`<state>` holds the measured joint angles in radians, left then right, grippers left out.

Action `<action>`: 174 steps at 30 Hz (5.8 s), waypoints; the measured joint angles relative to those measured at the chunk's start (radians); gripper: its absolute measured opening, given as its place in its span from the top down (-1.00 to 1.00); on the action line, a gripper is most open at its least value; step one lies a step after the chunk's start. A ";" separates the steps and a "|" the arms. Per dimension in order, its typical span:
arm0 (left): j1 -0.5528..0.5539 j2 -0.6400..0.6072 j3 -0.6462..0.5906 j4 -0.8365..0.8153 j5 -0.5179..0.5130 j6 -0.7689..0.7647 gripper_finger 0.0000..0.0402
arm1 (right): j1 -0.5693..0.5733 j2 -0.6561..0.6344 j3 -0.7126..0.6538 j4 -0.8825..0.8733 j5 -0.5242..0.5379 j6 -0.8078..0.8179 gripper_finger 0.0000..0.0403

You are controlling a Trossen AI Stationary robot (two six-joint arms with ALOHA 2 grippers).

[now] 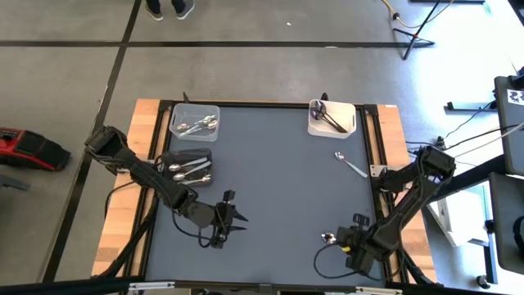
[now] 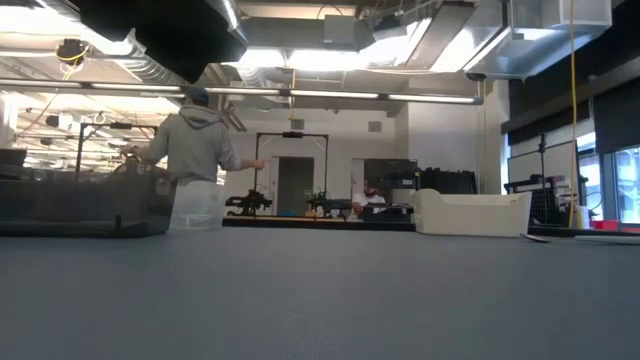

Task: Sort silverware by color (type)
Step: Put the green spoon into the transparent bin

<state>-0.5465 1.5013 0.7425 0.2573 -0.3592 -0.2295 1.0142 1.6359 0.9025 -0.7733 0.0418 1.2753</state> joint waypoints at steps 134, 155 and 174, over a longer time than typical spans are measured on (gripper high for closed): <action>0.123 0.389 0.091 0.808 -0.125 0.269 0.91 | -0.393 0.072 -0.001 1.124 0.775 -1.254 0.75; 0.088 -0.020 0.091 -0.005 -0.444 0.260 0.94 | -0.268 -0.128 0.000 0.791 0.943 -1.283 0.00; 0.601 -0.487 0.004 -0.897 -0.638 0.129 0.91 | -0.578 -0.128 0.000 0.460 0.795 -1.089 0.00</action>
<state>0.0545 1.0143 0.7466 -0.6402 -0.9972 -0.1007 0.4366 1.5077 0.9024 -0.3130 0.8371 0.1866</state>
